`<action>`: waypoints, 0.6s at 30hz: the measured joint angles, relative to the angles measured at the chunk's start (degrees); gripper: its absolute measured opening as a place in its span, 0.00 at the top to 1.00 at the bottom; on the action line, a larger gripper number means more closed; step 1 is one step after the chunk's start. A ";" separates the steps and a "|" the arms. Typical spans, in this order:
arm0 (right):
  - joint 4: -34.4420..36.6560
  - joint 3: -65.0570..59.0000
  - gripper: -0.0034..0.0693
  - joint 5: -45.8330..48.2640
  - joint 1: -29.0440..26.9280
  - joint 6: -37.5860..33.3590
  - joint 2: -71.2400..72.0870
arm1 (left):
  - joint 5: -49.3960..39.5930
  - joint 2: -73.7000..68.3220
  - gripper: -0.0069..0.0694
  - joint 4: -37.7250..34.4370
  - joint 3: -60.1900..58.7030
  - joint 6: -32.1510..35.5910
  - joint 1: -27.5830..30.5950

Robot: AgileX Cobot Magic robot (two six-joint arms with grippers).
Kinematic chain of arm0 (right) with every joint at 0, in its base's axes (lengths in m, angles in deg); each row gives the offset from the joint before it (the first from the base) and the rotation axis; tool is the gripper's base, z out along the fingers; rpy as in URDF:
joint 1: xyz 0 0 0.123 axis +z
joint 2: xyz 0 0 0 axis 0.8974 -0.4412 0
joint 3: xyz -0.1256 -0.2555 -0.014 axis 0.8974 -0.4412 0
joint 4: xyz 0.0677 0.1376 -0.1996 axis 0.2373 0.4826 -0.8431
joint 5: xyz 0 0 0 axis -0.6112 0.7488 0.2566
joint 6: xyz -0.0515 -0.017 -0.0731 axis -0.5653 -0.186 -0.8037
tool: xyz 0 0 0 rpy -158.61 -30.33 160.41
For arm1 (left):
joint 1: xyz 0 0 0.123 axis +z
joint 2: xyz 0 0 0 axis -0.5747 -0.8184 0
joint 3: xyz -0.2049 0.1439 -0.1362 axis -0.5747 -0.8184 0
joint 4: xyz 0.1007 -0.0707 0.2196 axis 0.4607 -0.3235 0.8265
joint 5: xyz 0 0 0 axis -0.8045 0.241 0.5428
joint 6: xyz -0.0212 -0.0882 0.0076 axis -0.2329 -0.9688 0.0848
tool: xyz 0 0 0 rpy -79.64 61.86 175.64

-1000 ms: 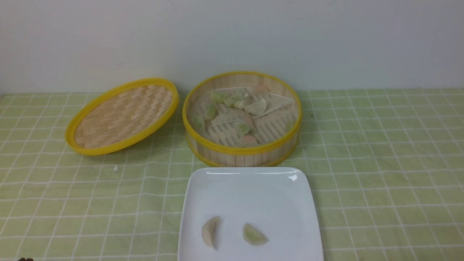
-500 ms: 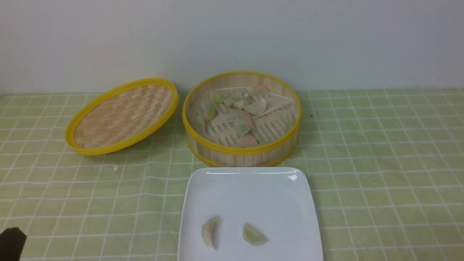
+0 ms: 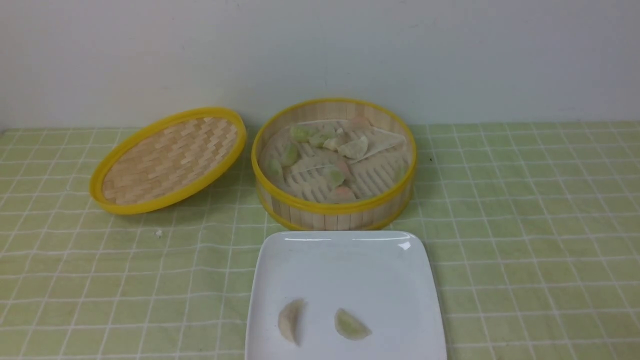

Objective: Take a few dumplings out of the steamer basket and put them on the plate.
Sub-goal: Use the left arm to grab a dumpling from the steamer

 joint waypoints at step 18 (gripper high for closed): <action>-18.60 57.30 0.97 65.04 0.00 -23.34 -48.06 | -71.73 -71.70 0.92 11.74 62.72 16.98 -2.11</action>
